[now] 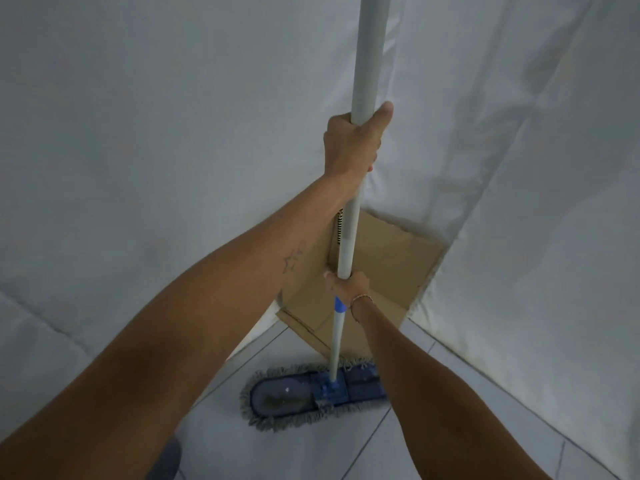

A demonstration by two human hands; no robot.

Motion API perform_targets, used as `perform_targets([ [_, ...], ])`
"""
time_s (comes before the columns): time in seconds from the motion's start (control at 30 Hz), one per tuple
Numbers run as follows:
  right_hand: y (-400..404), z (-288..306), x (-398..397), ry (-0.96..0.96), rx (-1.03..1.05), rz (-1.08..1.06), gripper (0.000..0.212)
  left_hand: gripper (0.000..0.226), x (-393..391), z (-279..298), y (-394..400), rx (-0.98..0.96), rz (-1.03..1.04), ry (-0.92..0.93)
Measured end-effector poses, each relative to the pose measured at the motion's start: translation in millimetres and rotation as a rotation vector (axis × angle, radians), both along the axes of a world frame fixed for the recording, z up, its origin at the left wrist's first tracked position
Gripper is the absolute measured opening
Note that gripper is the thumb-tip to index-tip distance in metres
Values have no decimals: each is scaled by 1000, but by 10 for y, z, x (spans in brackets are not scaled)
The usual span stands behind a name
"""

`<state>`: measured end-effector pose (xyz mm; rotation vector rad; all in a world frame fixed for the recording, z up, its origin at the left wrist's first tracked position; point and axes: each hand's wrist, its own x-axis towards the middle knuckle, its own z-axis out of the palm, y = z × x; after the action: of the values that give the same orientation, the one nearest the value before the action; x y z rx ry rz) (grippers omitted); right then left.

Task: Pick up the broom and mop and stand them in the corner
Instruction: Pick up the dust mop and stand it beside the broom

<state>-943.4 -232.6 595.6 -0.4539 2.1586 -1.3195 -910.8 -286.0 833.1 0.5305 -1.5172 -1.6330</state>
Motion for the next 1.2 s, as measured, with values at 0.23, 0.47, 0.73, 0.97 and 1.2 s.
perform_targets([
  [0.23,-424,-176,-887,-6,39,65,21,38,-844,-182,-512,21,91,-14],
  [0.47,-1226,-585,-1899,-47,84,139,36,36,-1918,-561,-1396,68,181,-28],
  [0.73,-1856,-609,-3036,-95,101,176,34,36,-3109,-569,-1987,93,199,-76],
  [0.97,-2355,-592,-3776,-105,92,247,25,39,-3881,-502,-2424,93,295,-87],
  [1.2,-2752,-664,-4197,-127,79,476,16,36,-4261,-576,-2813,105,510,-103],
])
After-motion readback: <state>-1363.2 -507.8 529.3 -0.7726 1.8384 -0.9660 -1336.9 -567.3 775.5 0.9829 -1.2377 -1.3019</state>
